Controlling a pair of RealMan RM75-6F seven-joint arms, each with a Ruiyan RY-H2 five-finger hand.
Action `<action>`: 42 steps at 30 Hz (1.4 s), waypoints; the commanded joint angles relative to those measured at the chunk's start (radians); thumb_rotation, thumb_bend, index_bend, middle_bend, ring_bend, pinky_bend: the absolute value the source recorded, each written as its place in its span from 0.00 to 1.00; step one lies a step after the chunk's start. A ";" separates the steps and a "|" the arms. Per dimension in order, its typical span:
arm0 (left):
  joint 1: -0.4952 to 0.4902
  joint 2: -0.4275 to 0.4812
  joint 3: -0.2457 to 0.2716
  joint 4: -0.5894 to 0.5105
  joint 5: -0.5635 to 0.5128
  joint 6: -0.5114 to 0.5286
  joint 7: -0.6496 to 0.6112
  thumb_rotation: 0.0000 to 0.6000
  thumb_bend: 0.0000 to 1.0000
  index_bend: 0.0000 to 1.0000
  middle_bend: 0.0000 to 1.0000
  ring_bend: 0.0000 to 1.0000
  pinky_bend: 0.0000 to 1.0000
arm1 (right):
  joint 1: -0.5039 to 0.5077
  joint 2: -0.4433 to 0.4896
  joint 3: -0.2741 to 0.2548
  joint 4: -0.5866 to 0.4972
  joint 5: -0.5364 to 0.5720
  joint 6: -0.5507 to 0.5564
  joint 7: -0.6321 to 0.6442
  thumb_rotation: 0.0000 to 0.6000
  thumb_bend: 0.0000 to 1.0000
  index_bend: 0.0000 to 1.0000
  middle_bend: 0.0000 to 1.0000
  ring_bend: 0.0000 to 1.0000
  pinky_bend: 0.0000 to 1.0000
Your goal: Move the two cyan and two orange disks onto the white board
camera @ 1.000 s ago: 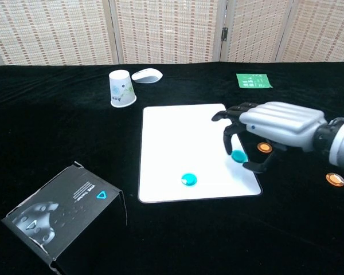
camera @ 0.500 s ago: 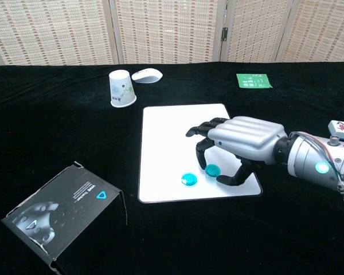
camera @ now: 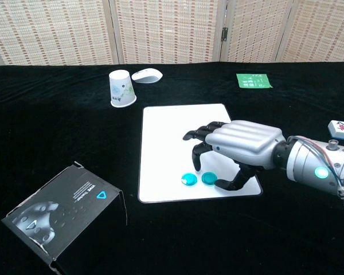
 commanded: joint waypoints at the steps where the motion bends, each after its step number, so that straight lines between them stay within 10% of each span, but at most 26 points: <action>1: -0.001 -0.002 -0.001 0.002 0.000 -0.001 -0.002 1.00 0.19 0.09 0.00 0.01 0.00 | -0.001 0.004 -0.002 -0.007 -0.001 0.005 -0.002 1.00 0.42 0.33 0.07 0.00 0.00; 17: -0.011 -0.012 0.000 0.004 0.014 -0.008 -0.001 1.00 0.19 0.09 0.00 0.01 0.00 | -0.110 0.154 0.046 -0.012 0.120 0.154 0.014 1.00 0.42 0.25 0.00 0.00 0.00; 22: -0.015 -0.011 0.000 -0.008 0.023 -0.005 0.010 1.00 0.19 0.09 0.00 0.01 0.00 | -0.123 0.135 0.044 0.082 0.134 0.146 0.063 1.00 0.42 0.43 0.00 0.00 0.00; 42: -0.012 0.000 0.002 -0.022 0.016 -0.006 0.021 1.00 0.19 0.09 0.00 0.01 0.00 | -0.087 0.009 0.046 0.247 0.124 0.066 0.109 1.00 0.42 0.42 0.00 0.00 0.00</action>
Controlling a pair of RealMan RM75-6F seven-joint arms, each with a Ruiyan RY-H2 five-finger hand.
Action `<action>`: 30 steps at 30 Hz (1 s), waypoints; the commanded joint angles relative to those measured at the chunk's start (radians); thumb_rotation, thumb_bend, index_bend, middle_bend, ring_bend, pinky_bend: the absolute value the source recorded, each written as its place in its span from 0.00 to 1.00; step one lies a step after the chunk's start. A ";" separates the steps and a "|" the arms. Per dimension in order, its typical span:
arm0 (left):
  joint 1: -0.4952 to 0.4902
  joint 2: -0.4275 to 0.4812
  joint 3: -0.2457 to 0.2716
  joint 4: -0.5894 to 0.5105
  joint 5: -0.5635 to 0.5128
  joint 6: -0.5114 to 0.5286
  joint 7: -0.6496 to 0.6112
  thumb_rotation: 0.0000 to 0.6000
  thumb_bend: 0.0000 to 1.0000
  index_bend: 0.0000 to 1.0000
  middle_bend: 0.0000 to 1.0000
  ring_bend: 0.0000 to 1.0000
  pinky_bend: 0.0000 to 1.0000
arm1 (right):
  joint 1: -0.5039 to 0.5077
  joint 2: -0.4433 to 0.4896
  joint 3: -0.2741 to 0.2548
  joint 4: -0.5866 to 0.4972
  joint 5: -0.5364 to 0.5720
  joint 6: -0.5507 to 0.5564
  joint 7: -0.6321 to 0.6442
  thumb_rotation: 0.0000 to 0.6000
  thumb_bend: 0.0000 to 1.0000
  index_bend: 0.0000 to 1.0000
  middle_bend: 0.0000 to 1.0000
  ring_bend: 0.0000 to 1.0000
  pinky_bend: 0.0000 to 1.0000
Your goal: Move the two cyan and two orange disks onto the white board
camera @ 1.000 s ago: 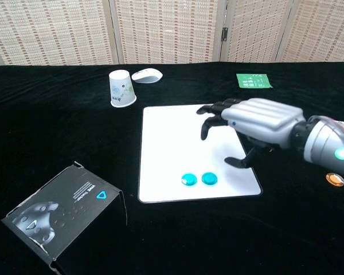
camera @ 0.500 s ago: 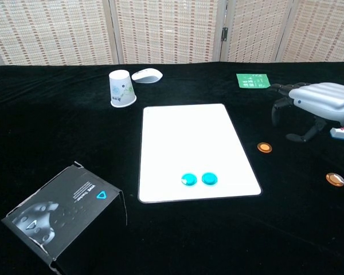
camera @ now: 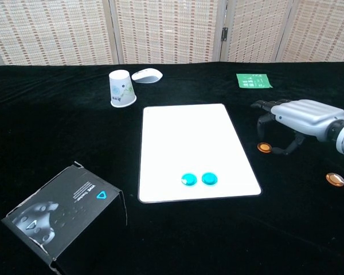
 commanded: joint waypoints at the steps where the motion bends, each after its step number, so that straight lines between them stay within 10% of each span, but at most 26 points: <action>1: -0.001 0.000 0.000 0.001 -0.001 -0.002 -0.002 1.00 0.19 0.09 0.00 0.01 0.00 | 0.003 -0.004 0.001 0.003 0.002 -0.004 -0.004 1.00 0.42 0.42 0.00 0.00 0.00; 30: -0.002 -0.001 0.002 0.014 -0.002 -0.008 -0.021 1.00 0.19 0.09 0.00 0.01 0.00 | 0.008 -0.027 0.008 0.023 0.032 -0.025 -0.039 1.00 0.42 0.47 0.00 0.00 0.00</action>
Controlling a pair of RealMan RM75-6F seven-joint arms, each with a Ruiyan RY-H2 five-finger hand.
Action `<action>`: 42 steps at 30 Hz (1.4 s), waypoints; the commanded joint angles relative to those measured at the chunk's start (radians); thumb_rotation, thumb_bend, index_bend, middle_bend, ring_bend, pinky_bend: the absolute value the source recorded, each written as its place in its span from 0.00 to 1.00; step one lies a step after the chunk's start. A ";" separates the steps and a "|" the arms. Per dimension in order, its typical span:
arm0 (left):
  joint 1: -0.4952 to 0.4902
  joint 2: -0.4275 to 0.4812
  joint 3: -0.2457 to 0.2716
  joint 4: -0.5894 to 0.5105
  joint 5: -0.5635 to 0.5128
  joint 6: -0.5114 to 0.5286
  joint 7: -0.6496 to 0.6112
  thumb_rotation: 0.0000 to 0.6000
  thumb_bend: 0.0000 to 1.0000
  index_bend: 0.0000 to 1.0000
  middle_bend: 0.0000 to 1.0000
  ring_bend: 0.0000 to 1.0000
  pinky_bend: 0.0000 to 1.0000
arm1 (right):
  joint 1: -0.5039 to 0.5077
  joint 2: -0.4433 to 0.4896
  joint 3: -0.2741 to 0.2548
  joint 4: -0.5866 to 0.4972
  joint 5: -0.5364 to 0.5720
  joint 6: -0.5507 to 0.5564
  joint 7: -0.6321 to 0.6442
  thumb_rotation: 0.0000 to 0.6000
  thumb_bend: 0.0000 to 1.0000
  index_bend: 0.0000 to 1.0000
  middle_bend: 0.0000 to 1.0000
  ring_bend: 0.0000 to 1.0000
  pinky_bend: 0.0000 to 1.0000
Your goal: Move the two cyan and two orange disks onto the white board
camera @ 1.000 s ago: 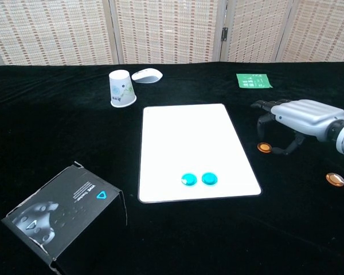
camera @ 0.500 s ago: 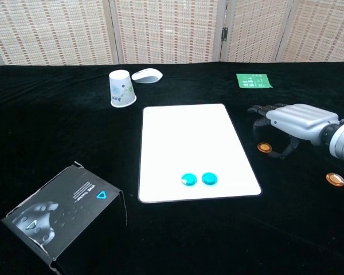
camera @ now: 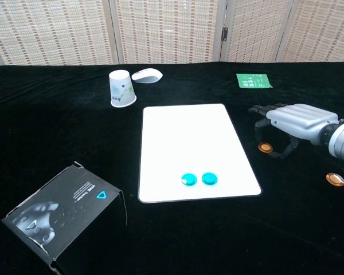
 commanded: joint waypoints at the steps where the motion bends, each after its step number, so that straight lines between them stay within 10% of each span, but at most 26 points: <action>1: 0.000 -0.001 0.000 0.001 0.000 0.000 0.000 1.00 0.19 0.09 0.00 0.01 0.00 | -0.001 0.001 0.001 -0.001 0.000 0.001 0.001 1.00 0.42 0.47 0.00 0.00 0.00; 20: 0.000 0.006 -0.001 -0.013 0.006 0.007 0.008 1.00 0.19 0.09 0.00 0.01 0.00 | 0.093 0.043 0.061 -0.223 -0.014 -0.028 -0.072 1.00 0.42 0.49 0.00 0.00 0.00; 42: 0.009 0.006 0.001 0.006 -0.006 0.010 -0.007 1.00 0.19 0.09 0.00 0.01 0.00 | 0.299 -0.147 0.108 -0.112 0.239 -0.098 -0.321 1.00 0.42 0.44 0.00 0.00 0.00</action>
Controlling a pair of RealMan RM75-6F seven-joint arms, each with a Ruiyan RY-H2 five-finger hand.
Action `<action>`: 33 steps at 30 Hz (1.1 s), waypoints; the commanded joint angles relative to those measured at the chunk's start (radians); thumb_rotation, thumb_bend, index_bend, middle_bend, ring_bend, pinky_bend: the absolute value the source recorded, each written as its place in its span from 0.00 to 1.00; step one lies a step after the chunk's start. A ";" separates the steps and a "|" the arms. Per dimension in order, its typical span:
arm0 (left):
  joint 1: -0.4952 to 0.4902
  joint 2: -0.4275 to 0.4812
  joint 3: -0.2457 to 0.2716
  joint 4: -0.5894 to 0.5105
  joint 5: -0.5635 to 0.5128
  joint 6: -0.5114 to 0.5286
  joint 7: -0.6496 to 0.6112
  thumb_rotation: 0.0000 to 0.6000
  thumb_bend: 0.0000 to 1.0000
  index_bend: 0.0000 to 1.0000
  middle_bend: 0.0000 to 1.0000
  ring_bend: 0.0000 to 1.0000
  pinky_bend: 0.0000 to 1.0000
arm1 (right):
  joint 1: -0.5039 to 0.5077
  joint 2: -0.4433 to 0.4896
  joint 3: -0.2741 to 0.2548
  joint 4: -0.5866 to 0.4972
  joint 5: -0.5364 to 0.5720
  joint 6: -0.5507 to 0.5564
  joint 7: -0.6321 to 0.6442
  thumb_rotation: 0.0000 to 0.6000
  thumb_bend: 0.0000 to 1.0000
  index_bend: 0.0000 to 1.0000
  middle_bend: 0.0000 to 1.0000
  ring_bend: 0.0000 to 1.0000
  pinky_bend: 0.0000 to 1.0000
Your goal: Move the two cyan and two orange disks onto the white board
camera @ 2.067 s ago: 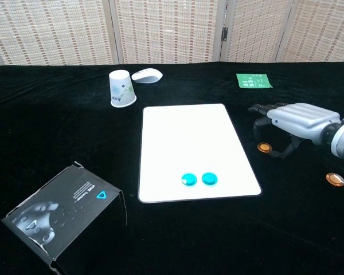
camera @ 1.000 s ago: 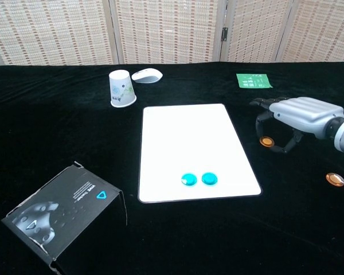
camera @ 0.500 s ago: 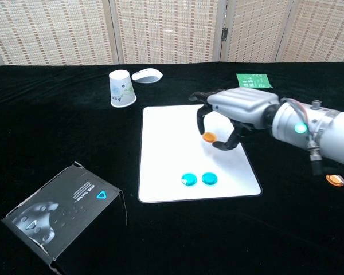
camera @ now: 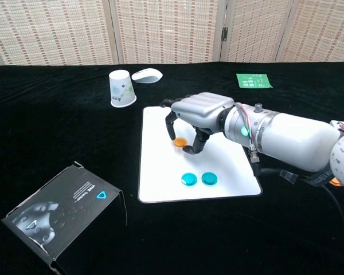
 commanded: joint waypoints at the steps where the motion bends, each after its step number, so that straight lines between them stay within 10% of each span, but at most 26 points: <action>1: 0.000 -0.001 0.000 0.003 -0.001 -0.001 -0.002 1.00 0.19 0.09 0.00 0.01 0.00 | 0.008 -0.002 -0.009 0.007 0.018 0.003 -0.016 1.00 0.42 0.42 0.00 0.00 0.00; 8: -0.001 -0.003 -0.001 0.006 0.001 -0.002 -0.005 1.00 0.19 0.09 0.00 0.01 0.00 | 0.001 0.026 -0.024 -0.020 0.016 0.026 0.004 1.00 0.42 0.17 0.00 0.00 0.00; 23: -0.017 -0.002 -0.006 -0.011 0.020 -0.005 0.004 1.00 0.19 0.09 0.00 0.01 0.00 | -0.284 0.381 -0.204 -0.273 -0.268 0.315 0.239 1.00 0.42 0.30 0.00 0.00 0.00; 33: -0.029 0.004 -0.006 -0.043 0.038 -0.008 0.034 1.00 0.19 0.09 0.00 0.01 0.00 | -0.475 0.461 -0.343 -0.241 -0.430 0.464 0.397 1.00 0.42 0.32 0.00 0.00 0.00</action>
